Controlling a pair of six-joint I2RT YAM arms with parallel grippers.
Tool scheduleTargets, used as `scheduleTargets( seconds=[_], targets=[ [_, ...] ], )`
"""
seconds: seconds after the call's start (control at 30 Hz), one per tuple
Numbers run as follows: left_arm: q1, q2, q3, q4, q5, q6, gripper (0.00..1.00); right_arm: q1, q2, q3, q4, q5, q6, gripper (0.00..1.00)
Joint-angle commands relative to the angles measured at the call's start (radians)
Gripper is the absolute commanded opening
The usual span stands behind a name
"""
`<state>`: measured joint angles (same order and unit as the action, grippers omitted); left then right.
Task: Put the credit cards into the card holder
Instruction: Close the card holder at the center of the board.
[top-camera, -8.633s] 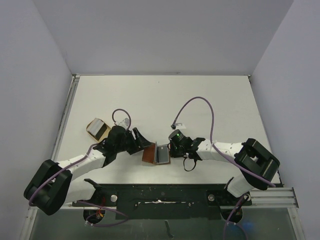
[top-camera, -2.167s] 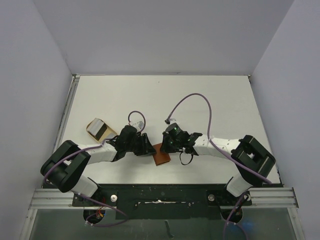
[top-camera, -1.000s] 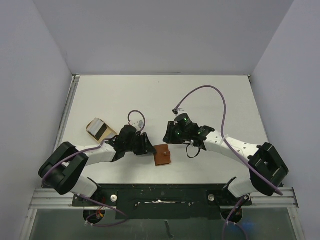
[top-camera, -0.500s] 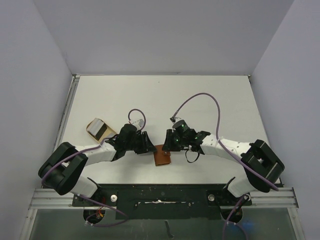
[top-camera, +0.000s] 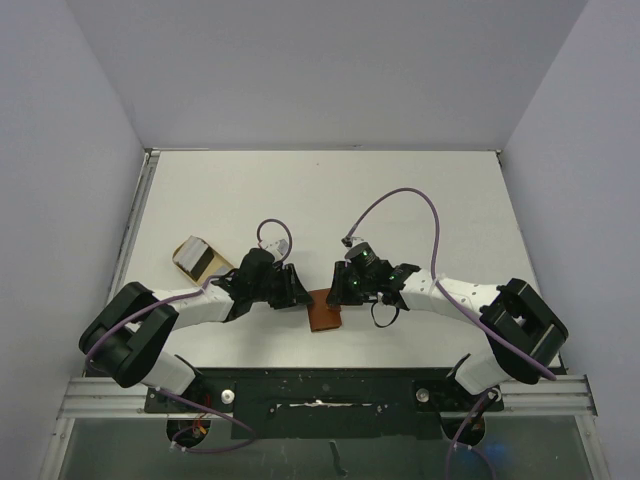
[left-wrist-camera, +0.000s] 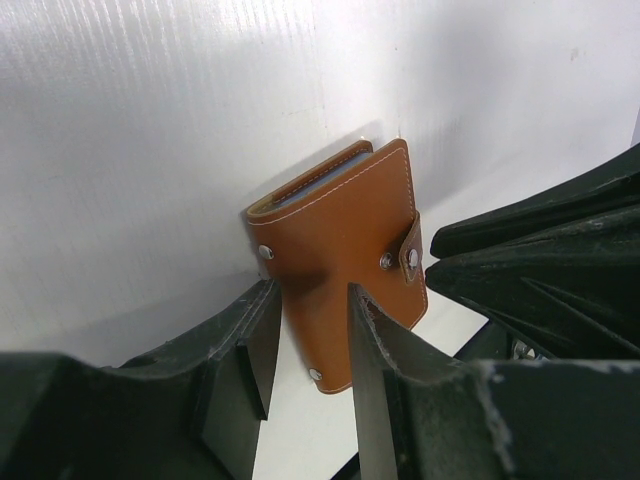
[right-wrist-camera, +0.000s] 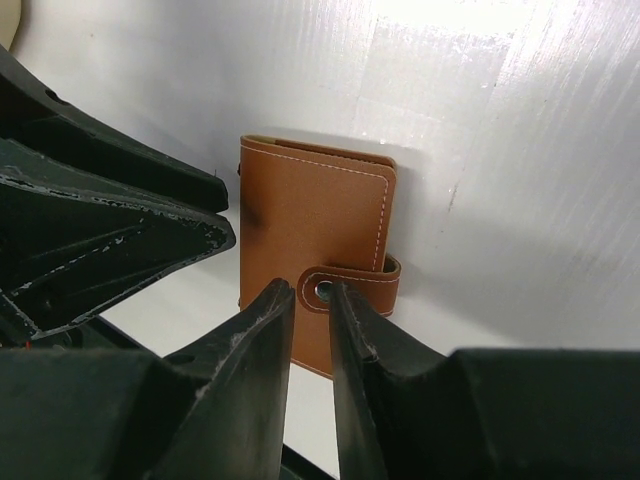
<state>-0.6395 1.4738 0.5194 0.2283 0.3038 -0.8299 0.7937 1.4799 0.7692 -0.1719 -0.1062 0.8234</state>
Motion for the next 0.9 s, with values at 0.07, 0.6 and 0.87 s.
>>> scheduleTargets(
  seconds=[0.07,0.6,0.87],
  targets=[
    [0.004,0.007,0.004,0.038,0.004,0.013,0.31,0.008,0.0,-0.009,0.032,0.014,0.012,0.23],
    [0.002,0.015,-0.016,0.074,0.014,-0.001,0.31,0.036,0.042,-0.02,0.085,0.001,0.043,0.21],
    [-0.002,0.026,-0.016,0.088,0.018,-0.006,0.31,0.039,0.048,-0.022,0.087,0.004,0.045,0.19]
  ],
)
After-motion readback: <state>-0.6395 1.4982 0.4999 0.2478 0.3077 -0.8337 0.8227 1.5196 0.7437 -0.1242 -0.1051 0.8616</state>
